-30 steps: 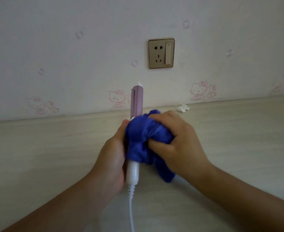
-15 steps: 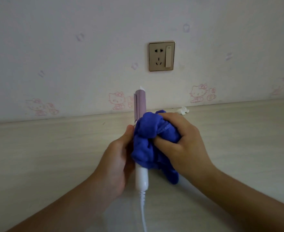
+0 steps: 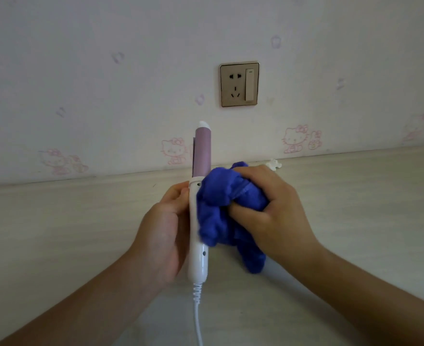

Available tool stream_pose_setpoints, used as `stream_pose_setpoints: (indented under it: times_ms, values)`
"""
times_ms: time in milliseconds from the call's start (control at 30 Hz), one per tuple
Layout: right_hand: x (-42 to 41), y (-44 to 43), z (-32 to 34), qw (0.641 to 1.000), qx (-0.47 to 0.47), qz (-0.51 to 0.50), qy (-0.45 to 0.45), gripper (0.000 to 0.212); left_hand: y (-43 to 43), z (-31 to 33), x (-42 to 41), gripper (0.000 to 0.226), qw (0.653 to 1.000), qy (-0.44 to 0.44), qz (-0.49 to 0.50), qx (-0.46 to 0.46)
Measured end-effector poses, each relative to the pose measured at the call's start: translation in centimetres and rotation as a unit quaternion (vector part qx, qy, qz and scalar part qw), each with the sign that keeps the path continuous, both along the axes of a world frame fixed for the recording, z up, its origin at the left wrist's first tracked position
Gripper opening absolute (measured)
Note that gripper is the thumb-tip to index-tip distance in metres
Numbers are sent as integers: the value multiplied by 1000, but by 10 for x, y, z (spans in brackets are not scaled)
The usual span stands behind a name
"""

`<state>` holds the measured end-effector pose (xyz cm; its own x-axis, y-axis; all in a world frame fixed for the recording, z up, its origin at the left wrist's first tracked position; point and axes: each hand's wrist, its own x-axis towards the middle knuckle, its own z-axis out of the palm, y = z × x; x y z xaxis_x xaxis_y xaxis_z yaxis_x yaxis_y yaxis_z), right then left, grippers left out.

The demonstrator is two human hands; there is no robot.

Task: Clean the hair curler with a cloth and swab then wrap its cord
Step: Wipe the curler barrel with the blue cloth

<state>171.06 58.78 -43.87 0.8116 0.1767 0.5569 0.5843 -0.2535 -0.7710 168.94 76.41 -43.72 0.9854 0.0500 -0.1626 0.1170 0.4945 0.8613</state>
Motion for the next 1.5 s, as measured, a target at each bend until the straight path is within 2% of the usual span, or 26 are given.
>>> stream_pose_setpoints:
  times_ms: [100, 167, 267, 367, 467, 533, 600, 667, 733, 800, 867, 933, 967, 1067, 1133, 1200, 1300, 1400, 1500]
  values:
    - [-1, 2, -3, 999, 2, 21, 24, 35, 1, -2, -1, 29, 1000, -6, 3, 22]
    - [-5, 5, -5, 997, -42, 64, 3, 39, 3, 0, -2, 34, 999, -1, 7, 45]
    - [-12, 8, -9, 983, -113, 147, -18, 44, 7, -2, 2, 30, 994, -8, 34, 104]
    - [-16, 15, -11, 979, -144, 145, -27, 44, 9, -2, 2, 29, 991, 3, 51, 122]
    - [-8, 14, -4, 997, -58, 47, -3, 40, 5, 0, 0, 33, 995, 0, 64, 74]
    - [-1, 4, -1, 999, -9, -5, 31, 36, -4, -3, 0, 35, 992, -11, 77, 96]
    - [0, -3, -4, 998, -13, 13, 52, 35, -12, -7, -1, 38, 990, -12, 87, 114]
    - [-8, 0, -8, 994, -50, 79, 52, 38, -10, -9, -1, 37, 990, -11, 93, 105]
    - [-16, 9, -13, 984, -102, 141, 28, 43, 2, -6, 2, 37, 989, -9, 109, 103]
    - [-19, 18, -14, 980, -126, 152, 2, 46, 11, 0, 3, 37, 986, -24, 122, 108]
    - [-17, 17, -11, 990, -90, 108, -15, 44, 7, 2, 1, 29, 990, -41, 95, 92]
    - [-12, 12, -7, 998, -27, 53, -3, 40, -4, -1, -5, 53, 994, -41, 60, 84]
    - [-10, 8, -5, 999, 5, 37, 6, 39, -8, -4, -7, 58, 991, -62, 51, 108]
    - [-7, 6, -4, 999, 43, 19, 22, 36, -9, -6, -7, 33, 971, -109, 61, 204]
    - [-10, 10, -3, 999, 10, 39, 8, 35, -6, 1, -6, 35, 980, -96, 62, 163]
    - [-14, 14, -4, 995, -51, 86, -27, 38, -2, 6, -4, 53, 995, -50, 57, 63]
    - [-16, 19, -8, 988, -79, 131, -38, 41, 3, 9, -6, 68, 998, -24, 38, 43]
    - [-12, 20, -8, 994, -60, 91, -32, 38, 0, 8, -13, 72, 999, -23, 32, 31]
    - [-3, 11, -5, 1000, 2, -5, -5, 35, -8, 7, -10, 58, 998, -32, 9, 53]
